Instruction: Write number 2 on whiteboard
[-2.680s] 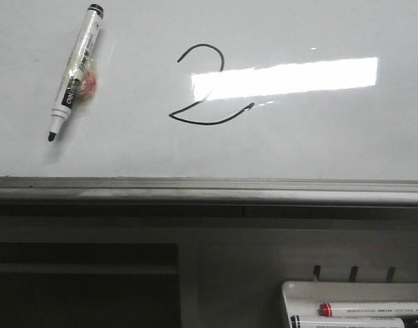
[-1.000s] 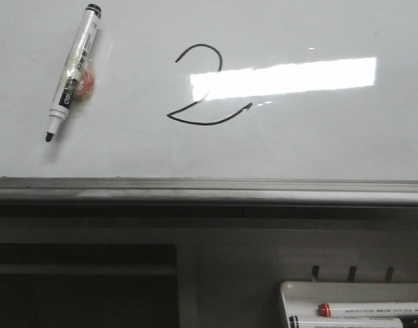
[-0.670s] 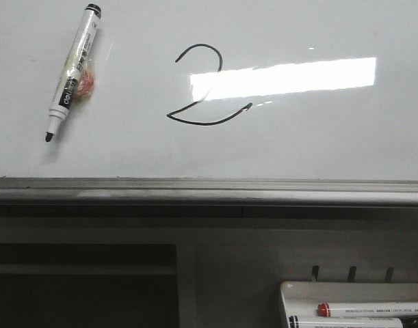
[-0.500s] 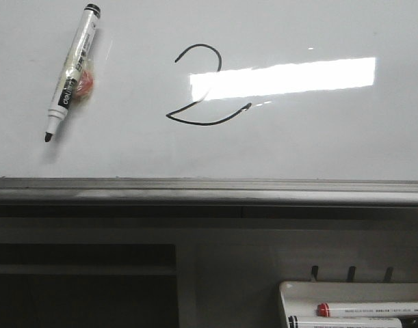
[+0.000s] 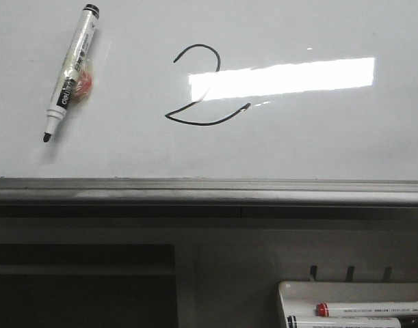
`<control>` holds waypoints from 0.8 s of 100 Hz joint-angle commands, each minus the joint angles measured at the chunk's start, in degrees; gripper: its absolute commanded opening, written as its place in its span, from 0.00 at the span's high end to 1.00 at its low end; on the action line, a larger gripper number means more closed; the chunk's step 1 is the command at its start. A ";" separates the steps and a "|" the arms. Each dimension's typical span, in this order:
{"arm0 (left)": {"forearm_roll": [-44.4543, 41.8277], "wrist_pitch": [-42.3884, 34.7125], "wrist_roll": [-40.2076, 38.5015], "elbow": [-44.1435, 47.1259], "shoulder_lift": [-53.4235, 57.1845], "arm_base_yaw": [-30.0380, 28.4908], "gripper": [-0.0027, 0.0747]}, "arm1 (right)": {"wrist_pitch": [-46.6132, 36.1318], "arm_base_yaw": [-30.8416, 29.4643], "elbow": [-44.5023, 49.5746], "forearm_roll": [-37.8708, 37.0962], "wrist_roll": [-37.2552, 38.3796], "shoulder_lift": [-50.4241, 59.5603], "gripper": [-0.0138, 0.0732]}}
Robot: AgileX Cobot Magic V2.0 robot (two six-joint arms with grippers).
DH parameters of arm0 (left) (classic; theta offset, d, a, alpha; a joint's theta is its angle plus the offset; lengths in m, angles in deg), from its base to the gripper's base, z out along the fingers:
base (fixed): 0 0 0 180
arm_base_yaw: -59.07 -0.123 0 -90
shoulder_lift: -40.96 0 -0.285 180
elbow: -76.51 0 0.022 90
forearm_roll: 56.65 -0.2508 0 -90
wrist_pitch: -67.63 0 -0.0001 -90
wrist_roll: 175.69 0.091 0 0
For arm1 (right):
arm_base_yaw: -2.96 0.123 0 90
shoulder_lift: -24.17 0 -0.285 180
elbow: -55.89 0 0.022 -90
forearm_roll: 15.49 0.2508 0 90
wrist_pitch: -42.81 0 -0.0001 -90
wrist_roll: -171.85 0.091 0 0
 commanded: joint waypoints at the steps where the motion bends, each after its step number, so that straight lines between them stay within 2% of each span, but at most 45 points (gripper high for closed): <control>1: -0.09 -3.76 0.00 0.74 1.50 0.21 0.99 | -5.11 -4.97 0.74 -0.60 0.12 0.85 0.92; 17: -0.09 -3.76 0.00 0.74 1.50 0.21 0.99 | -5.11 -10.99 5.36 0.26 0.12 3.71 0.92; 30: -0.09 -3.76 0.00 0.74 1.50 0.21 0.99 | -4.88 -12.26 9.62 0.52 0.12 7.29 0.92; 33: -0.09 -3.76 0.00 0.74 1.50 0.21 0.99 | 0.04 -12.26 9.33 0.51 0.12 8.44 0.92; 46: -0.09 -3.76 0.00 0.74 1.50 0.21 0.99 | 11.12 -12.26 9.46 0.51 0.12 13.92 0.92; 61: -0.09 -4.16 0.00 0.74 1.50 0.21 0.99 | 22.15 -12.26 9.36 1.37 0.12 13.68 0.92; 80: -0.09 -4.16 0.00 0.74 1.50 0.21 0.99 | 21.26 -12.26 9.35 1.37 0.12 13.68 0.92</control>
